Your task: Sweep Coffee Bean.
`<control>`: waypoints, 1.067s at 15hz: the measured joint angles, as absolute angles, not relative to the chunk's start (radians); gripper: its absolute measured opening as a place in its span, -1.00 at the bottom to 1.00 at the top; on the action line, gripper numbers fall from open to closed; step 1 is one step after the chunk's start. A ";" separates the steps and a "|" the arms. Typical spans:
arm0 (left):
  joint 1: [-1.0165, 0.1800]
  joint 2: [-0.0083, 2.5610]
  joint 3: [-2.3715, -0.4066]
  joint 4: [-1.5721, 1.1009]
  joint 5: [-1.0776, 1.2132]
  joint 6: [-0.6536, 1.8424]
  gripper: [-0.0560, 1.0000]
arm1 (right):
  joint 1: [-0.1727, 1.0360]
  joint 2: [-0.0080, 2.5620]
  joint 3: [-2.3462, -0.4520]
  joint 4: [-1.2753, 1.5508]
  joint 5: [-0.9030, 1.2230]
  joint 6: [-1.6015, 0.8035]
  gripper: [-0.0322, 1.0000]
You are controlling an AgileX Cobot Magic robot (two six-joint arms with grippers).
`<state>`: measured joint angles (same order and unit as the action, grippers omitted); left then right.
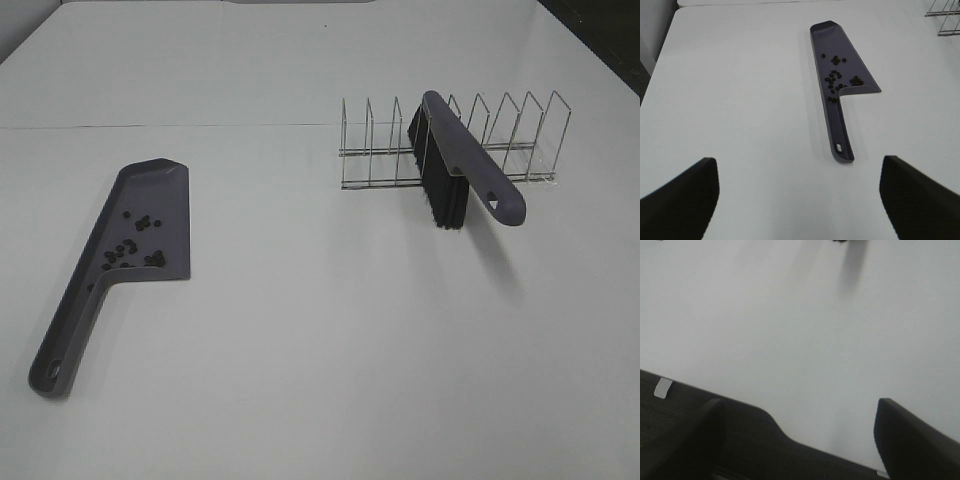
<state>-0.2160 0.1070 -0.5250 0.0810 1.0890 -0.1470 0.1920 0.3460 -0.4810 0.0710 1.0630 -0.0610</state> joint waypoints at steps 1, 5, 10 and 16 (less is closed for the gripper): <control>-0.216 0.090 -0.525 0.078 1.088 -0.143 0.60 | 0.192 0.340 -0.471 0.073 1.088 -0.069 0.55; -0.216 -0.003 -0.525 0.059 1.086 -0.097 0.60 | 0.192 0.273 -0.467 0.074 1.099 -0.072 0.55; -0.216 -0.003 -0.525 0.058 1.086 -0.097 0.60 | 0.192 0.149 -0.467 0.076 1.099 -0.072 0.55; -0.216 -0.006 -0.525 0.058 1.085 -0.097 0.60 | 0.192 -0.004 -0.467 0.077 1.099 -0.072 0.55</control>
